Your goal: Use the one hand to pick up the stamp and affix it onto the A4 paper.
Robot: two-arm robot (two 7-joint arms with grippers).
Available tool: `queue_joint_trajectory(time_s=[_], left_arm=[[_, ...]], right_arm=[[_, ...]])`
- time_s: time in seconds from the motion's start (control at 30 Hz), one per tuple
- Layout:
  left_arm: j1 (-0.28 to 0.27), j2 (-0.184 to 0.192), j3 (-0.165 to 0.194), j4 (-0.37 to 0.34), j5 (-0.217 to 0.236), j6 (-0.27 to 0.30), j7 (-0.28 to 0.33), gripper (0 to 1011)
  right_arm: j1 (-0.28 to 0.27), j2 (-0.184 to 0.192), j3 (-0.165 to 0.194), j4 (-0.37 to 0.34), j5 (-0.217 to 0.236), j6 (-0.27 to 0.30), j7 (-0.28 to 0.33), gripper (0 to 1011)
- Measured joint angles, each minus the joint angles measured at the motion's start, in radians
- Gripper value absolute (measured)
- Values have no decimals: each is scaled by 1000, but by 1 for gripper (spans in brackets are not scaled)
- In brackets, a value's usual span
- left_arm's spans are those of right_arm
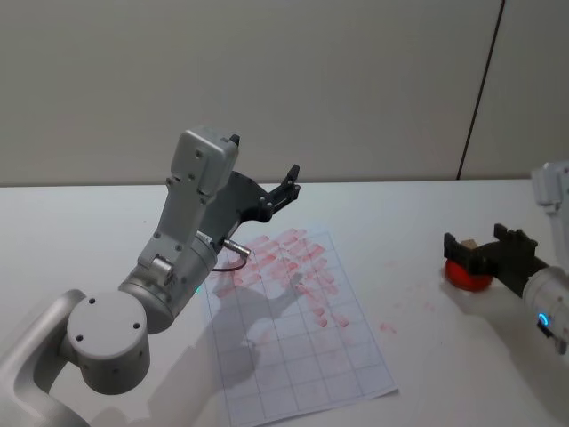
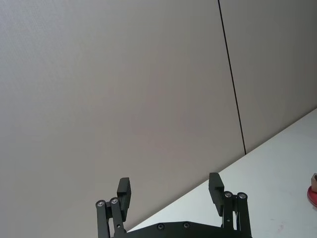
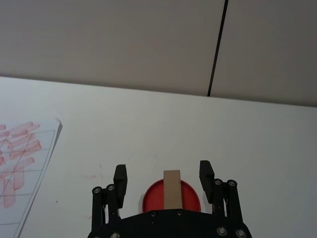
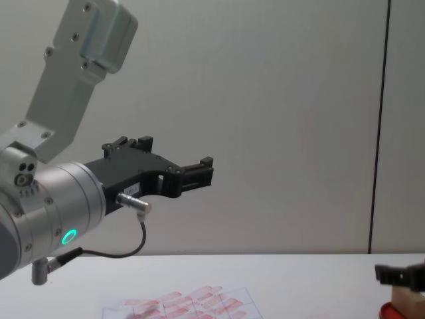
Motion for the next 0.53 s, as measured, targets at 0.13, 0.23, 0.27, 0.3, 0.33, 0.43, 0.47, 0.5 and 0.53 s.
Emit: queue_joint_trajectory(time_s=[0.13,0.23,0.27,0.3,0.33,0.43,0.47,0.5,0.53], left_arm=[[0,0,0,0,0,0,0,1001],[0,0,0,0,0,0,0,1001],[0,0,0,0,0,0,0,1001],[0,0,0,0,0,0,0,1001],[0,0,0,0,0,0,0,1001],[0,0,0,0,0,0,0,1001],[0,0,0,0,0,0,0,1001],[0,0,0,0,0,0,0,1001],[0,0,0,0,0,0,0,1001]], right_arm=[[-12,7,7,-22,6,-38,1,951],[-22,15,14,-40,11,-70,4,1001],[-25,18,15,-45,12,-78,5,1001],[-29,20,18,-50,14,-87,5,1001],[-34,25,22,-58,17,-104,7,1001],[-46,35,31,-75,23,-144,11,1001],[-48,37,32,-77,25,-153,12,1001],[-55,43,38,-86,29,-172,14,1001],[-58,46,40,-89,31,-186,16,1001]])
